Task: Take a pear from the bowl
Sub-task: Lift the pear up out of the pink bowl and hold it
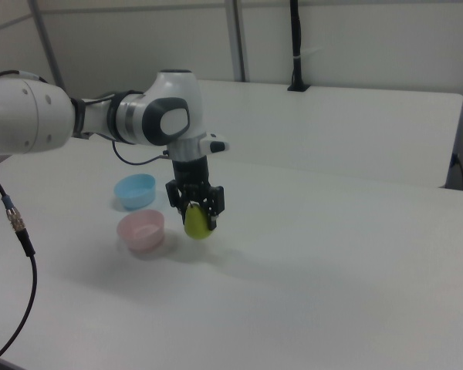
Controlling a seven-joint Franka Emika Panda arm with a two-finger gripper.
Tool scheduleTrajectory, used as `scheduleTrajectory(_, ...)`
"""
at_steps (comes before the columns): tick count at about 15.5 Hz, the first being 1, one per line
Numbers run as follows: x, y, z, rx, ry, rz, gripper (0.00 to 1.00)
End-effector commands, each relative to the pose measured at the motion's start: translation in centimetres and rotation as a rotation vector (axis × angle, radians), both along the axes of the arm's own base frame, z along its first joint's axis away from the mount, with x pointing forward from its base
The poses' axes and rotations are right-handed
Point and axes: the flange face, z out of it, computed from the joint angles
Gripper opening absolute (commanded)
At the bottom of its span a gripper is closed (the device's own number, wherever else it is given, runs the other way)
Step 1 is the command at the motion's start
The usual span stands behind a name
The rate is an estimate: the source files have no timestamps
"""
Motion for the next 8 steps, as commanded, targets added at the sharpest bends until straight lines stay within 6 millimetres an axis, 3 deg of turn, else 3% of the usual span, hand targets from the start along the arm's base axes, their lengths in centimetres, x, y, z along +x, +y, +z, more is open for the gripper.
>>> scheduleTrajectory(1,0.37,0.05,-1.68,-0.002,0.001,0.017,0.70)
scheduleTrajectory(3,0.42,0.14,-2.37,-0.006,0.011,0.020,0.76)
scheduleTrajectory(5,0.40,0.14,-2.38,-0.005,0.012,0.020,1.00)
scheduleTrajectory(8,0.40,-0.05,-1.56,-0.006,0.001,0.014,1.00)
